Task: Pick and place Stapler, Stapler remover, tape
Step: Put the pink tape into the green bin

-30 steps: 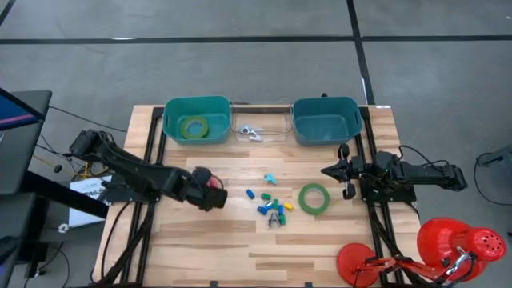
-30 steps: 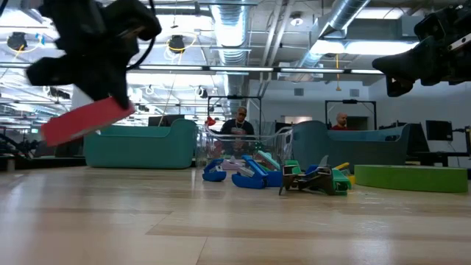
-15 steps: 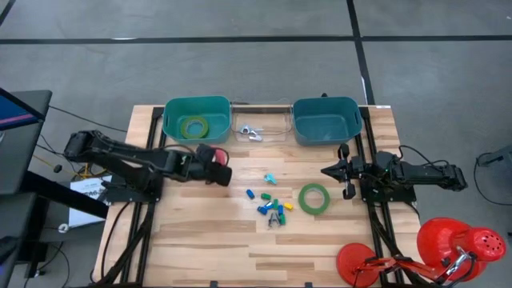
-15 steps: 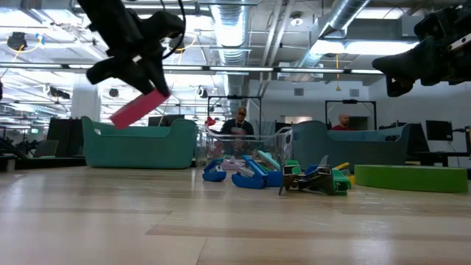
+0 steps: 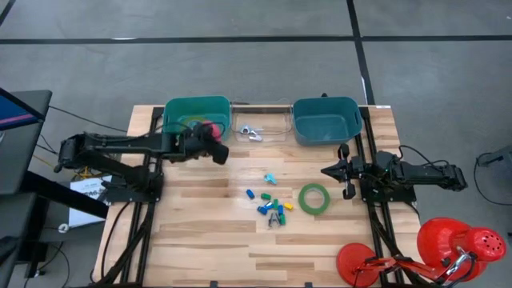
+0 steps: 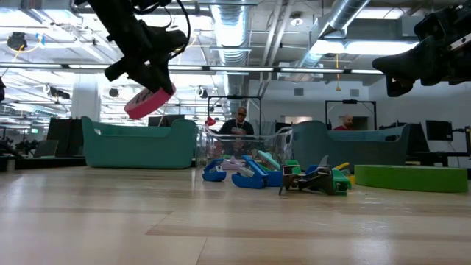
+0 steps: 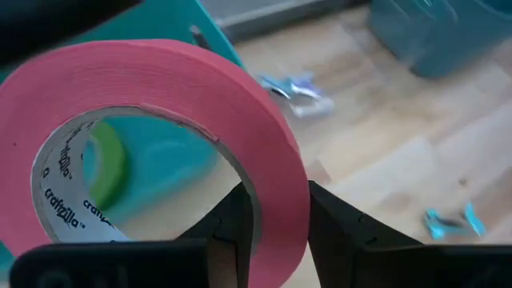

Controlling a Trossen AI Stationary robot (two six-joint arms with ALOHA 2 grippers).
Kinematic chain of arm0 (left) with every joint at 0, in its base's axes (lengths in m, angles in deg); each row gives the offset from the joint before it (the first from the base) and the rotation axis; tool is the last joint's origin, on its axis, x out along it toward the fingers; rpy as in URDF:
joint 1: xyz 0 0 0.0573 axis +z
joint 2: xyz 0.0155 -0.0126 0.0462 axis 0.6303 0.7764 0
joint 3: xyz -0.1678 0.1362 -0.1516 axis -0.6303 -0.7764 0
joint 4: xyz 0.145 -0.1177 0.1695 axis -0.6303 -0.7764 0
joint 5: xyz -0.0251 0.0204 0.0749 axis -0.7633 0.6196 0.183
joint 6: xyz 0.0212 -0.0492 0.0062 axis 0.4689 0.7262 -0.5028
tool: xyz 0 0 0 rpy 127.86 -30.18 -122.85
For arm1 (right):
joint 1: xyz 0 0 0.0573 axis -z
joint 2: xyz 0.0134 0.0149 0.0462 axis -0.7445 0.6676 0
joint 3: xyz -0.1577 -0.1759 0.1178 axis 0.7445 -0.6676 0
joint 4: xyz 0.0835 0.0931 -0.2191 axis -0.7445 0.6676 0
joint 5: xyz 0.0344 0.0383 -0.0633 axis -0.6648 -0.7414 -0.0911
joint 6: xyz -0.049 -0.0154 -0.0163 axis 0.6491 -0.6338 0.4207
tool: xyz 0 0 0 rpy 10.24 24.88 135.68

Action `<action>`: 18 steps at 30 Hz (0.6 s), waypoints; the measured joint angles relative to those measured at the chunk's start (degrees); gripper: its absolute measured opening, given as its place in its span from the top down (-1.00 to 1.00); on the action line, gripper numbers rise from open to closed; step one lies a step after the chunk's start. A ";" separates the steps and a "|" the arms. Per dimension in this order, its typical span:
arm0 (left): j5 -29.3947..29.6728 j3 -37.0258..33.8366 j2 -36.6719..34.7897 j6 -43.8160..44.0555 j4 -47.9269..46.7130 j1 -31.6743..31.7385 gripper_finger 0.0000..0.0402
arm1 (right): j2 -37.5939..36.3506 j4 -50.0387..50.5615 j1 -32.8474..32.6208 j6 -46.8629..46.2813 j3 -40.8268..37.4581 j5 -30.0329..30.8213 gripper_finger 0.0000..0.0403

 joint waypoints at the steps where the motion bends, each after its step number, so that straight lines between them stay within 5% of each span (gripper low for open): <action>1: 0.02 0.00 -0.41 -1.13 0.31 1.07 0.57 | 0.00 0.02 -0.02 0.00 0.00 0.00 1.00; 18: -3.43 0.00 -1.16 -17.96 6.22 14.16 0.57 | 0.02 0.02 -0.02 0.02 0.00 0.02 1.00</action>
